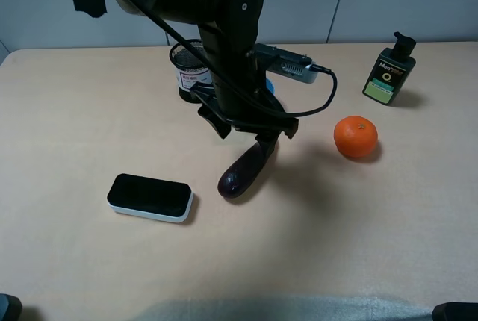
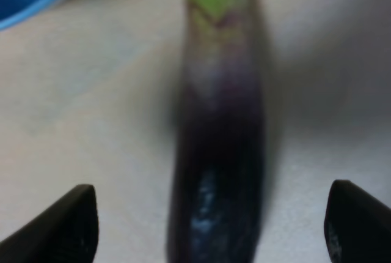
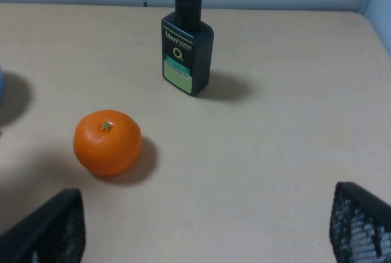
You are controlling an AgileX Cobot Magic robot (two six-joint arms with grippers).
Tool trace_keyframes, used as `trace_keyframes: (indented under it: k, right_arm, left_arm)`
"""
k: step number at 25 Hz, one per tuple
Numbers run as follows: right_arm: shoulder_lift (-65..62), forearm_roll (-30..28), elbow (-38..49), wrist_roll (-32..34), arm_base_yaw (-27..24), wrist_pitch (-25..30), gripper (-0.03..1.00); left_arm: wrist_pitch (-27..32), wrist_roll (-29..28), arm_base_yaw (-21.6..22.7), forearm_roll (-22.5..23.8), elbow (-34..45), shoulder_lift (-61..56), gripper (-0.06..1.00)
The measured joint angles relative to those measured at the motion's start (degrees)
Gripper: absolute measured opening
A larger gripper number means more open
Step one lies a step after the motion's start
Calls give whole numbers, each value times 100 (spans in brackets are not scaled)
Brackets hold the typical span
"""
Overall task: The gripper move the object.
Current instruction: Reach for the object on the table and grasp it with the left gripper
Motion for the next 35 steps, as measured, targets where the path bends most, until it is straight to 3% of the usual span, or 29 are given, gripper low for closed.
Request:
trace_keyframes:
  k: [13, 35]
  right_arm:
    - [0, 20, 0, 0, 0, 5, 61]
    - [0, 27, 0, 0, 0, 5, 61]
  left_arm:
    - [62, -492, -153, 27, -119, 451, 75]
    - [4, -515, -311, 22, -153, 920, 75]
